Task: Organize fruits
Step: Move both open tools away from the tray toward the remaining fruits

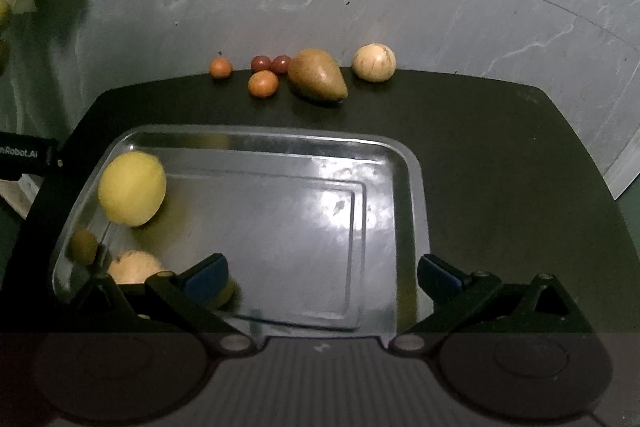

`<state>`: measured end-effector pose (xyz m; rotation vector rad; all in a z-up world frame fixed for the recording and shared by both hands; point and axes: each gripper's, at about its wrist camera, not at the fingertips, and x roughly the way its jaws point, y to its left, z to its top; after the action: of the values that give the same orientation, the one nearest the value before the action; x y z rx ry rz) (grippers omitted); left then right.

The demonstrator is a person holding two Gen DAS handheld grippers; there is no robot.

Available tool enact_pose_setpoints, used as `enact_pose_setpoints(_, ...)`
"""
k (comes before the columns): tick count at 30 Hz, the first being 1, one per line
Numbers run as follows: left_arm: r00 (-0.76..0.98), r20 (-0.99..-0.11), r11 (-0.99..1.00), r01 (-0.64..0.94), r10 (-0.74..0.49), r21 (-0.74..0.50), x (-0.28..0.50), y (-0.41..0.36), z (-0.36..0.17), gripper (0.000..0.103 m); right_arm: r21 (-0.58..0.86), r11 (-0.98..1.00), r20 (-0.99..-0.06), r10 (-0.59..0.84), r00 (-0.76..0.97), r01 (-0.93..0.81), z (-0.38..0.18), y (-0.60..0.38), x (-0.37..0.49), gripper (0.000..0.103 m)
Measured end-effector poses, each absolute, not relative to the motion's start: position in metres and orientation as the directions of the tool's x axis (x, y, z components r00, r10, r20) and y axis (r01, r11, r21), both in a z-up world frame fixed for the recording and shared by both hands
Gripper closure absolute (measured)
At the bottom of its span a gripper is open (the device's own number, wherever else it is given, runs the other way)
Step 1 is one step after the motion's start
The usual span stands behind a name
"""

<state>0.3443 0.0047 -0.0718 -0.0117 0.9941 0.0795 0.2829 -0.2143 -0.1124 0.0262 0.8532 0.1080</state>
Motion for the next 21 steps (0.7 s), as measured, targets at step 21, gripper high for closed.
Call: enact_pose_setpoints(21, 0.566, -0.822, 0.998, -0.050, 0.061, 0.039, 0.381, -0.040, -0.073, 0.001, 0.099, 0.988, -0.751, 0.152, 0.643, -0.119, -0.119, -0.240, 0.317, 0.000)
